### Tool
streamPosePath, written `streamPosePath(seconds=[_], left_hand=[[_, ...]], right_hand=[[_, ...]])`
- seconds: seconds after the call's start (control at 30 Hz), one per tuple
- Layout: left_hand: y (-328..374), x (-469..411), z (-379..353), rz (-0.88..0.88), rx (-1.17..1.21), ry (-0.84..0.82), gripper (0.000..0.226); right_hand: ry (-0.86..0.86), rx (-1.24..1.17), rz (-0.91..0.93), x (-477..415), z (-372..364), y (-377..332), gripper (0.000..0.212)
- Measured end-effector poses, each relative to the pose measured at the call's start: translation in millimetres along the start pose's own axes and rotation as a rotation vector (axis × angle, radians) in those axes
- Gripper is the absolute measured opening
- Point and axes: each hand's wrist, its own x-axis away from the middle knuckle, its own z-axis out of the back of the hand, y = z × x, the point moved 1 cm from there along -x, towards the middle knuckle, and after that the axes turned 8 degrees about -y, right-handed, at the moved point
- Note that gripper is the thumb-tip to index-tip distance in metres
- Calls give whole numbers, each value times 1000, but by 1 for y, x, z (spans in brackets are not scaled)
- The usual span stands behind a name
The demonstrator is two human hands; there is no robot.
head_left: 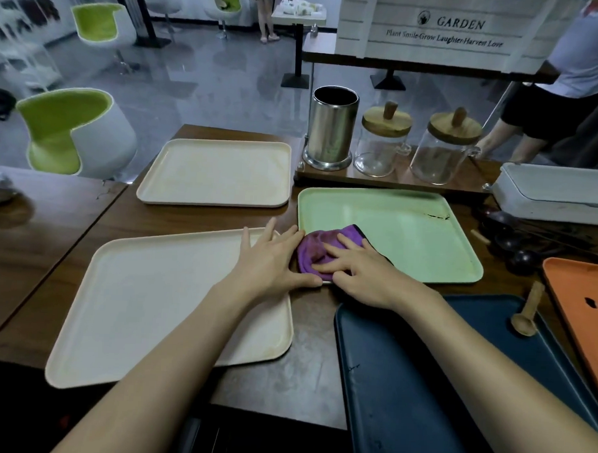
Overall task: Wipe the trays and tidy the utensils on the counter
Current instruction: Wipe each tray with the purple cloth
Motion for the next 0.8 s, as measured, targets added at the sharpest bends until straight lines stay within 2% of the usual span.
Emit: streamPosePath(seconds=[0.17, 0.37, 0.63, 0.8], left_hand=[[3, -1, 9, 31, -102, -64, 110], [1, 0, 11, 10, -72, -72, 106], [-3, -1, 5, -35, -64, -11, 106], [0, 2, 7, -28, -139, -31, 109]], right_hand=[[-26, -25, 22, 13, 11, 14, 50], [30, -126, -111, 50, 24, 48, 48], [5, 25, -8, 9, -4, -11, 43], [8, -61, -50, 29, -3, 19, 29]])
